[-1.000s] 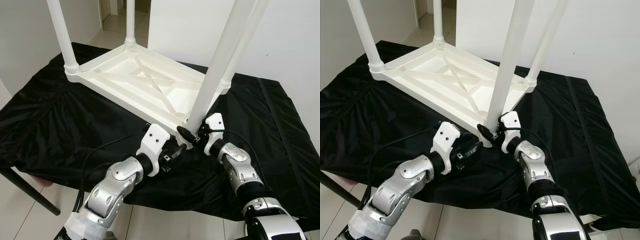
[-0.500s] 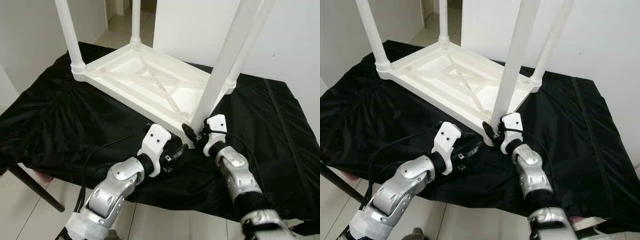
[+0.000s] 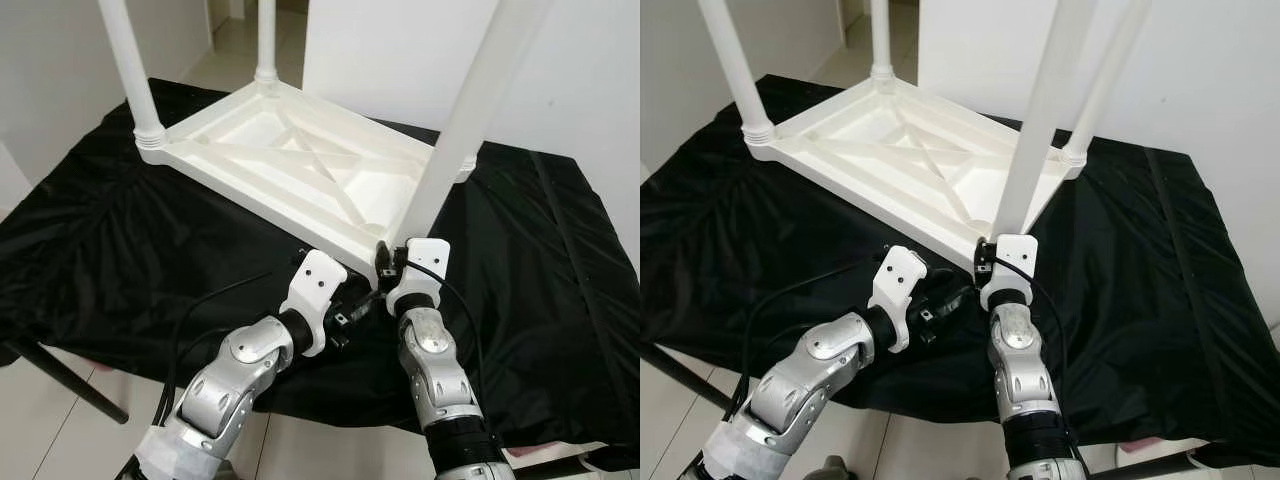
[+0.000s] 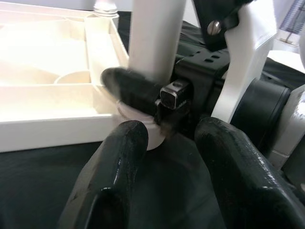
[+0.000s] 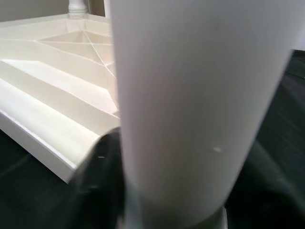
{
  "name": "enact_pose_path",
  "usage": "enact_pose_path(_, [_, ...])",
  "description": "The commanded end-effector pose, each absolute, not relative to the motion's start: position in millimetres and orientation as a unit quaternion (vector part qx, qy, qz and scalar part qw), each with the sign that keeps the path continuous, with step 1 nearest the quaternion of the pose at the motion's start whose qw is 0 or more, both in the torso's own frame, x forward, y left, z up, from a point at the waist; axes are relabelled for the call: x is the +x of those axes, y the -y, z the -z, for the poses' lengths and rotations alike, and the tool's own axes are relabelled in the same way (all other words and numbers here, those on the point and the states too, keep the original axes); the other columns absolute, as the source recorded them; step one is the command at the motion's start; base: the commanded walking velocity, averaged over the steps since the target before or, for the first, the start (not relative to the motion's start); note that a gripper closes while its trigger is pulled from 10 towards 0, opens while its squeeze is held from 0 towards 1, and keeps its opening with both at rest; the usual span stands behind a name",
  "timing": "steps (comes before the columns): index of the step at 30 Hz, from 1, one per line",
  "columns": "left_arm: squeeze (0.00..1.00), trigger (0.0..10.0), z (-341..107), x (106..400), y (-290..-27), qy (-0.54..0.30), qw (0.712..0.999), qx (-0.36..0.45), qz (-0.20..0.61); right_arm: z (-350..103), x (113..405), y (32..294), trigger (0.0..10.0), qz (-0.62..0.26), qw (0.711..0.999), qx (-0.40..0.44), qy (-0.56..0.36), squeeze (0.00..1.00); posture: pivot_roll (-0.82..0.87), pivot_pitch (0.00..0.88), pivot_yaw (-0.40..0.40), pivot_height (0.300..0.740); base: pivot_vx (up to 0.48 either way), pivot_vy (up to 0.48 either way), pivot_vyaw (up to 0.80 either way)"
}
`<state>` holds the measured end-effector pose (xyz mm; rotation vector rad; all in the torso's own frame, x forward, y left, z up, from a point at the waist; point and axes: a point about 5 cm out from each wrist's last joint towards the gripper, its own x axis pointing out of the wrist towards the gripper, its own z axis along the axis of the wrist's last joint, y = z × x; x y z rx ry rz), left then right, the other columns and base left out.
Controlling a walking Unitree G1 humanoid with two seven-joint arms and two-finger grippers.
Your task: Building children table
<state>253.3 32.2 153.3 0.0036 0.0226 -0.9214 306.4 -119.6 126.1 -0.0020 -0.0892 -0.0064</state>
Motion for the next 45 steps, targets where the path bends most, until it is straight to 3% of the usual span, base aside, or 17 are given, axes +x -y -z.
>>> enact_pose_path(1, [0.0, 10.0, -153, 250, -29, -0.013, 0.883, 0.003, 0.468, -112, 302, 126, 10.0, 0.011, 1.0, -0.011, 0.01, 1.0, 0.12, 0.067, -0.07, 0.74, 0.0, 0.0, 0.0])
enact_pose_path(11, [0.0, 10.0, -154, 252, -30, -0.011, 0.885, 0.004, 0.465, -121, 305, 127, 10.0, -0.025, 0.999, 0.006, 0.024, 1.0, 0.12, 0.061, -0.076, 0.74, 0.0, 0.0, 0.0])
enact_pose_path(12, [0.0, 10.0, -154, 252, -30, -0.01, 0.886, 0.004, 0.464, -122, 306, 129, 10.0, -0.05, 0.998, 0.004, 0.023, 0.87, 0.12, 0.06, -0.077, 0.74, 0.0, 0.0, 0.0])
enact_pose_path(13, [0.0, 10.0, -154, 252, -30, -0.01, 0.886, 0.004, 0.463, -123, 307, 132, 10.0, -0.082, 0.996, 0.003, 0.023, 0.0, 0.12, 0.059, -0.079, 0.74, 0.0, 0.0, 0.0])
enact_pose_path(22, [0.0, 10.0, -155, 252, -31, -0.01, 0.887, 0.006, 0.462, -132, 322, 159, 10.0, -0.212, 0.975, -0.056, 0.032, 0.0, 0.13, 0.056, -0.076, 0.74, 0.0, 0.0, 0.0])
enact_pose_path(31, [0.0, 10.0, -155, 253, -33, -0.009, 0.887, 0.009, 0.462, -126, 328, 156, 10.0, -0.31, 0.948, -0.077, 0.011, 0.0, 0.15, 0.042, -0.07, 0.74, 0.0, 0.0, 0.0])
enact_pose_path(32, [0.0, 10.0, -155, 253, -33, -0.009, 0.887, 0.01, 0.462, -122, 329, 153, 7.6, -0.325, 0.943, -0.077, 0.001, 0.0, 0.15, 0.037, -0.071, 0.74, 0.0, 0.0, 0.0])
enact_pose_path(34, [0.0, 10.0, -156, 253, -33, -0.008, 0.887, 0.011, 0.462, -120, 330, 151, 7.6, -0.334, 0.939, -0.077, -0.005, 0.0, 0.15, 0.037, -0.071, 0.74, 0.0, 0.0, 0.0])
enact_pose_path(35, [0.0, 10.0, -156, 254, -33, -0.007, 0.887, 0.012, 0.462, -116, 330, 148, 0.0, -0.352, 0.933, -0.075, -0.011, 0.0, 0.16, 0.035, -0.074, 0.74, 0.0, 0.0, 0.0])
enact_pose_path(45, [0.0, 10.0, -157, 254, -34, -0.004, 0.89, 0.013, 0.456, -110, 330, 144, 0.0, -0.396, 0.915, -0.075, -0.013, 0.0, 0.17, 0.022, -0.084, 0.74, 0.0, 0.0, 0.0])
